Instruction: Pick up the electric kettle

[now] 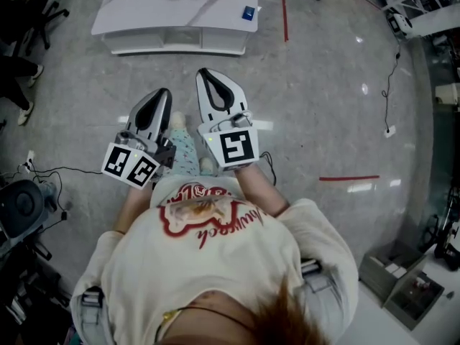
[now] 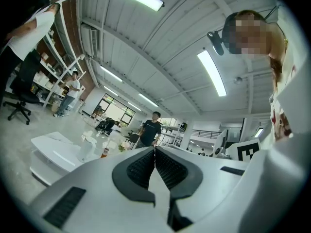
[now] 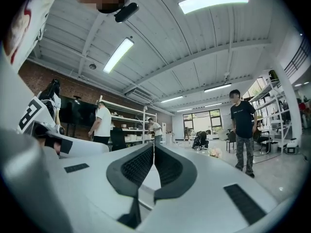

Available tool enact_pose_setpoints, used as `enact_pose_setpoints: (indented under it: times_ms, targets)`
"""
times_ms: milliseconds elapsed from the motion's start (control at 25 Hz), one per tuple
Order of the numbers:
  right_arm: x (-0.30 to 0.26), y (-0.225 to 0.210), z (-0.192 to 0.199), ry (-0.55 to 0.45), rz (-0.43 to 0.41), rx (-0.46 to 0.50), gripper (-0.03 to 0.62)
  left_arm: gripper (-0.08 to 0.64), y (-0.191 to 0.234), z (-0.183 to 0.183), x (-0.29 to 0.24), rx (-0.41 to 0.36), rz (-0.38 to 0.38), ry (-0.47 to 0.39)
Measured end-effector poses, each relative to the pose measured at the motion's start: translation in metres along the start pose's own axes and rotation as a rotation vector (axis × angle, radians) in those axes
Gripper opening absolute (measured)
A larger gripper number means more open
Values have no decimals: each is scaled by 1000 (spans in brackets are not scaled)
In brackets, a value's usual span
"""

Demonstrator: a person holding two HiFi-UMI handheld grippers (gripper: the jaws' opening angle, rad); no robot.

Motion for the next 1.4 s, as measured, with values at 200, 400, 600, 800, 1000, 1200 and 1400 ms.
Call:
enact_pose_setpoints:
  times_ms: [200, 400, 600, 800, 1000, 1200, 1400]
  targets:
    - [-44, -20, 4, 20, 25, 1, 18, 14, 37, -16, -35, 2, 17, 8]
    - [-118, -39, 2, 21, 44, 3, 18, 14, 94, -43, -78, -7, 36, 23]
    - [-190, -52, -18, -3, 62, 11, 18, 14, 144, -80, -122, -28, 72, 48]
    - [-239, -64, -22, -2, 88, 4, 18, 14, 174, -95, -152, -32, 118, 69]
    - [-266, -69, -15, 36, 80, 19, 18, 14, 193, -100, -172, -6, 134, 77]
    - [-280, -90, -13, 40, 60, 28, 18, 14, 203, -104, -196, -7, 123, 58]
    - [-296, -107, -22, 21, 37, 31, 18, 14, 211, -115, -216, -14, 96, 31]
Point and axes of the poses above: the fingertips, and each gripper's own axes: x backward along the fingers, y to its left, z out of its underside, the point moved 1 cm from there along x, backward along the fingers, and after that the axes turned 7 degrees about y, right-handed, at the moved point
